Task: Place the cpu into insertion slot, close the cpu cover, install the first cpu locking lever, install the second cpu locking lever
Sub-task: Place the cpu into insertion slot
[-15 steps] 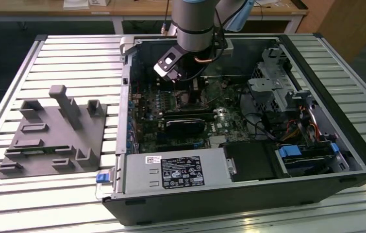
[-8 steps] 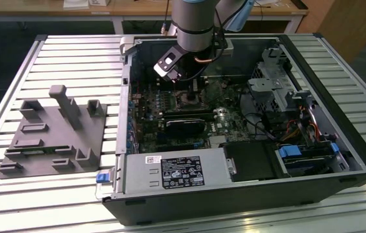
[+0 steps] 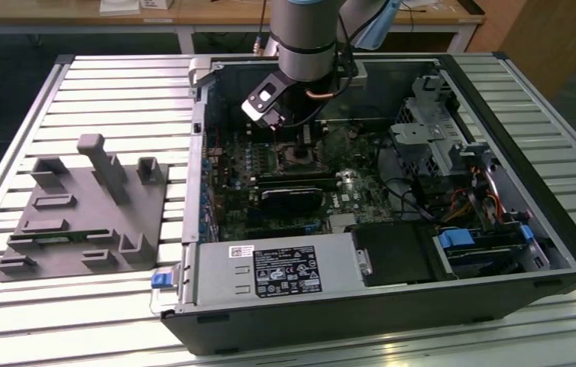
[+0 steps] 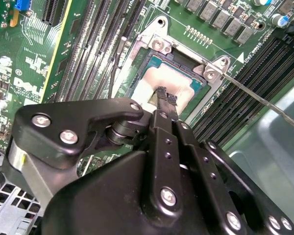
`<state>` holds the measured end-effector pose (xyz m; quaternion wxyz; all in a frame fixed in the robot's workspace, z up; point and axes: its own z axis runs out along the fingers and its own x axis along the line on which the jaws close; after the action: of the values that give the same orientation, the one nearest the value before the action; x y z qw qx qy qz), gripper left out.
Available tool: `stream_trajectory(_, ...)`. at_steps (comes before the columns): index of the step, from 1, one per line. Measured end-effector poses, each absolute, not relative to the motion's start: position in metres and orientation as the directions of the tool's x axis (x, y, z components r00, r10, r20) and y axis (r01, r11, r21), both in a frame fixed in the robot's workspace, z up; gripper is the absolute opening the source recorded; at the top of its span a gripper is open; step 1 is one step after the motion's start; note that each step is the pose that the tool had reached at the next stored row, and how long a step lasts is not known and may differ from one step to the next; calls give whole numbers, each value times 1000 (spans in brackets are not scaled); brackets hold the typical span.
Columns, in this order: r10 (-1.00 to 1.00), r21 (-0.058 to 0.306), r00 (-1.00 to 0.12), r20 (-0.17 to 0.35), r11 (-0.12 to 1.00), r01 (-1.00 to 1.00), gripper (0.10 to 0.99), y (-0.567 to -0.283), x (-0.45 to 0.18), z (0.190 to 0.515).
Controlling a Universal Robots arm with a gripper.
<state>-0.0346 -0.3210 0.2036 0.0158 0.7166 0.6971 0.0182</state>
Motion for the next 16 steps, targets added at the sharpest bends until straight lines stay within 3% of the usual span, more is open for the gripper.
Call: stream_trajectory(16, 1000, 48, 27, 4, -27, 998, 106, -321, -36, 199)
